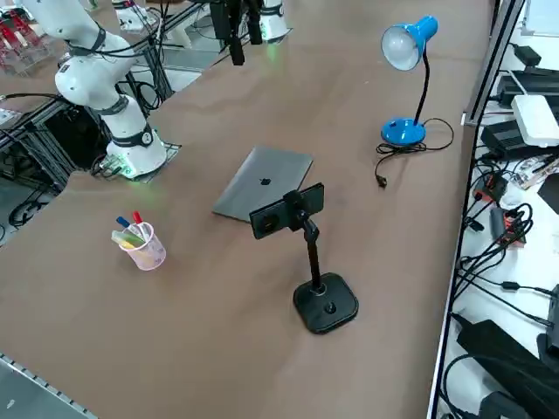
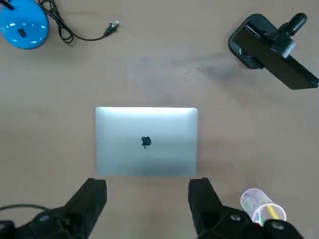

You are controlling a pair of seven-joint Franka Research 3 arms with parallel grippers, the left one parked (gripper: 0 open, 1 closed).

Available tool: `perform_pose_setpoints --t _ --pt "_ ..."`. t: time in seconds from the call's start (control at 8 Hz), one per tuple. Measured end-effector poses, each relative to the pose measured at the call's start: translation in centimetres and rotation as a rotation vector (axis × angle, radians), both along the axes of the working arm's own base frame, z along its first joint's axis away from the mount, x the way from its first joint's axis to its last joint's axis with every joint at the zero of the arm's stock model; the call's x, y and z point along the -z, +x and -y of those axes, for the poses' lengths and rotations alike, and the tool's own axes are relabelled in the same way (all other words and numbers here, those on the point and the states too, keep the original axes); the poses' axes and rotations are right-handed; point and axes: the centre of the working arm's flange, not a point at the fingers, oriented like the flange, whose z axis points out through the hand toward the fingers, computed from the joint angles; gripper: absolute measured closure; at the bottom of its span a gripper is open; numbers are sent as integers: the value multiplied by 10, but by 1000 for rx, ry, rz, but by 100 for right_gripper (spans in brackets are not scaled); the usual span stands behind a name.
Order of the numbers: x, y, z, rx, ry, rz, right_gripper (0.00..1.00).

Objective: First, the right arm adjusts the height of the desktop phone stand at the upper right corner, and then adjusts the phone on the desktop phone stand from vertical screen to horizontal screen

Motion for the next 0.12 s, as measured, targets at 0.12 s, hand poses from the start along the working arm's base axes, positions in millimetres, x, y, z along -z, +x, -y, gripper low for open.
perform_pose_setpoints --t 0.12 --pt "-1 1 0 1 1 3 0"
